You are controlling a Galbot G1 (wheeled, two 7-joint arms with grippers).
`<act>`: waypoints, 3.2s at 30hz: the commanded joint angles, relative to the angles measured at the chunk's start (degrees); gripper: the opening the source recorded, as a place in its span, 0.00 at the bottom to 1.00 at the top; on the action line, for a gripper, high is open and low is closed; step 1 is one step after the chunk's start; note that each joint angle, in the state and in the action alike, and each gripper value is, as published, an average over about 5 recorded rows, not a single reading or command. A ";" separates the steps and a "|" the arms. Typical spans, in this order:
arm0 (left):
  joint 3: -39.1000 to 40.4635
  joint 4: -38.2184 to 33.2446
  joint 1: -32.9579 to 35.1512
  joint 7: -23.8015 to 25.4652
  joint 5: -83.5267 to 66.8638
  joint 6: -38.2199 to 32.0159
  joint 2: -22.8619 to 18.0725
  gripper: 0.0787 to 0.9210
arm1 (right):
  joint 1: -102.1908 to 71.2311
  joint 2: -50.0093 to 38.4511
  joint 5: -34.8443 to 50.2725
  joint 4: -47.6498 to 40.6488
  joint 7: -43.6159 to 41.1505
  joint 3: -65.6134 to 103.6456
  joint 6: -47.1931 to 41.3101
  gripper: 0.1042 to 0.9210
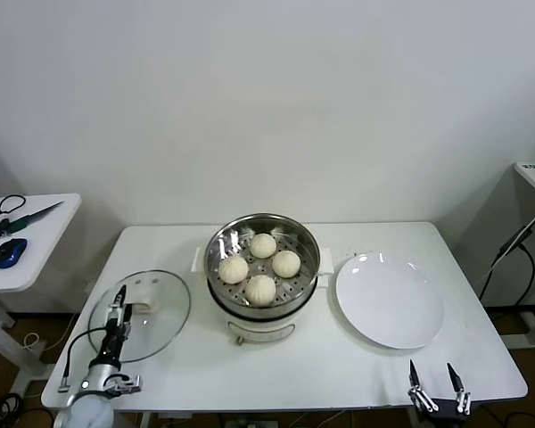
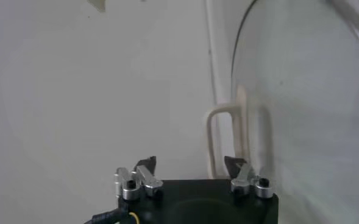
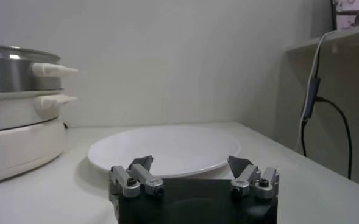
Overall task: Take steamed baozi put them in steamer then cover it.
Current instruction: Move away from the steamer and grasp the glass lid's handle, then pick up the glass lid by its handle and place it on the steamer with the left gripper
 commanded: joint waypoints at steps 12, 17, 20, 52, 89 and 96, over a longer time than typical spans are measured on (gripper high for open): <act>0.27 1.99 -1.37 -0.44 1.50 0.04 -1.28 0.34 | 0.37 0.37 -1.33 -0.28 -0.16 -0.74 0.07 0.88; 0.30 2.38 -1.70 0.01 1.41 0.09 -1.30 0.17 | 0.46 0.59 -1.87 -0.31 -0.25 -1.08 0.13 0.88; 0.23 2.14 -1.73 0.14 1.19 0.03 -1.30 0.09 | 0.60 0.69 -1.98 -0.32 -0.26 -1.10 0.20 0.88; 3.30 -47.35 2.00 29.96 -20.91 22.90 14.86 0.07 | 0.94 1.21 -3.88 -0.57 1.72 -1.78 1.75 0.88; 39.23 -37.85 -14.50 46.15 17.96 37.85 -19.36 0.07 | 1.06 -1.39 -3.31 2.88 3.10 -1.76 0.84 0.88; 38.91 -33.90 -14.06 43.97 19.40 37.06 -21.06 0.07 | 0.69 -1.47 -2.84 2.76 3.29 -1.73 1.54 0.88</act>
